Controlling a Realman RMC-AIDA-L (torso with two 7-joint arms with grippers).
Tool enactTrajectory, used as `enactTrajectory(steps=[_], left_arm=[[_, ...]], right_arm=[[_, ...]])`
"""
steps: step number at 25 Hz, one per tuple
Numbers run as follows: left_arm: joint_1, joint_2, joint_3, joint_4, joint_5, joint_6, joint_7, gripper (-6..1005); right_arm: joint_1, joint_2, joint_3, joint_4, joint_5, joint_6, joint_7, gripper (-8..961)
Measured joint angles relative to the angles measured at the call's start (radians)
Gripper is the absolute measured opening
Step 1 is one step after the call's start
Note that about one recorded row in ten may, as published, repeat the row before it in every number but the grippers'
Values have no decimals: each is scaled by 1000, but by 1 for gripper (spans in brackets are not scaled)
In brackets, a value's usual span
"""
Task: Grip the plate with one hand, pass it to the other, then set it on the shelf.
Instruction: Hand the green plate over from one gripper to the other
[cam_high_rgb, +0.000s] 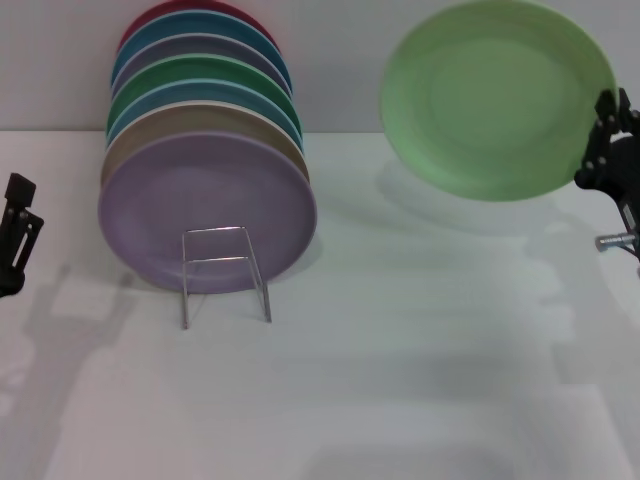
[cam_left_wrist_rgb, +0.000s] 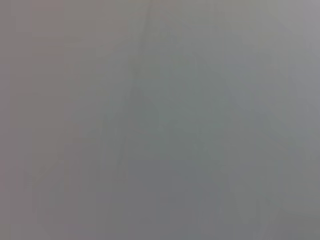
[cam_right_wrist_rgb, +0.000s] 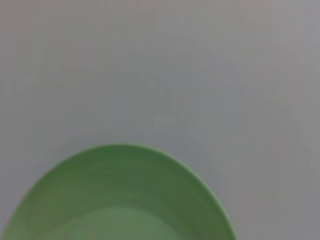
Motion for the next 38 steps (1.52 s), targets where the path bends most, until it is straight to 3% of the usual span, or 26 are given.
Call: enactTrajectory(steps=[6,9,14,25,38], left_arm=[[28,1,91,-1,0,86,-14,731],[33,1,131,-1,-1,99,-30,729],[31,-3,250,-7,-1,97,-37,727],[0,-5,340,-12,-1,38,-22,723],[-27,-5,440,-64,2,-32,172,718]], right_arm=[[11,0,-61,-133,-1,-146,60,21],[-6,1,-155,-179,-1,-276,68,21],[-43,5,-273,-193,-1,-372,64,22],[-77,7,-394,-190,1,-426,51,22],[-65,6,-541,-178,99,-428,-8,21]])
